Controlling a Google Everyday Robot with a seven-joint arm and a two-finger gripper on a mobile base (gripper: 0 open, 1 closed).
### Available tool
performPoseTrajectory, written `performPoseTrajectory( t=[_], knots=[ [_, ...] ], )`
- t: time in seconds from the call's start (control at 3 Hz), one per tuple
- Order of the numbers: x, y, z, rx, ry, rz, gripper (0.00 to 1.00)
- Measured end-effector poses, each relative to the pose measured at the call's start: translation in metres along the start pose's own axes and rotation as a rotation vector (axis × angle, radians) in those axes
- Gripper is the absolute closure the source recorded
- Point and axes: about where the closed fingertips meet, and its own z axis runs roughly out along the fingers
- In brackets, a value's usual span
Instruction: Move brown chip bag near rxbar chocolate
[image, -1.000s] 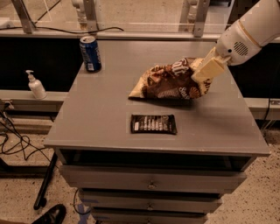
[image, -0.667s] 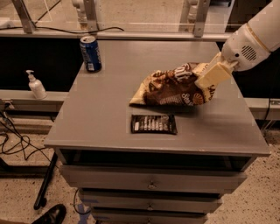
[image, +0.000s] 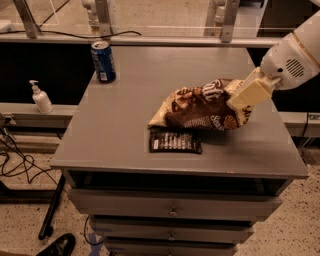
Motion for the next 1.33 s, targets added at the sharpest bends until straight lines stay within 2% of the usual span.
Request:
performPoseTrajectory(
  t=[0.67,1.0,1.33],
  knots=[
    [0.008,0.013,-0.004,-0.004,0.003,0.031,1.0],
    [0.017,0.014,-0.002,-0.002,0.024,0.047,0.82],
    [0.03,0.005,0.007,0.018,0.042,0.044,0.58]
  ],
)
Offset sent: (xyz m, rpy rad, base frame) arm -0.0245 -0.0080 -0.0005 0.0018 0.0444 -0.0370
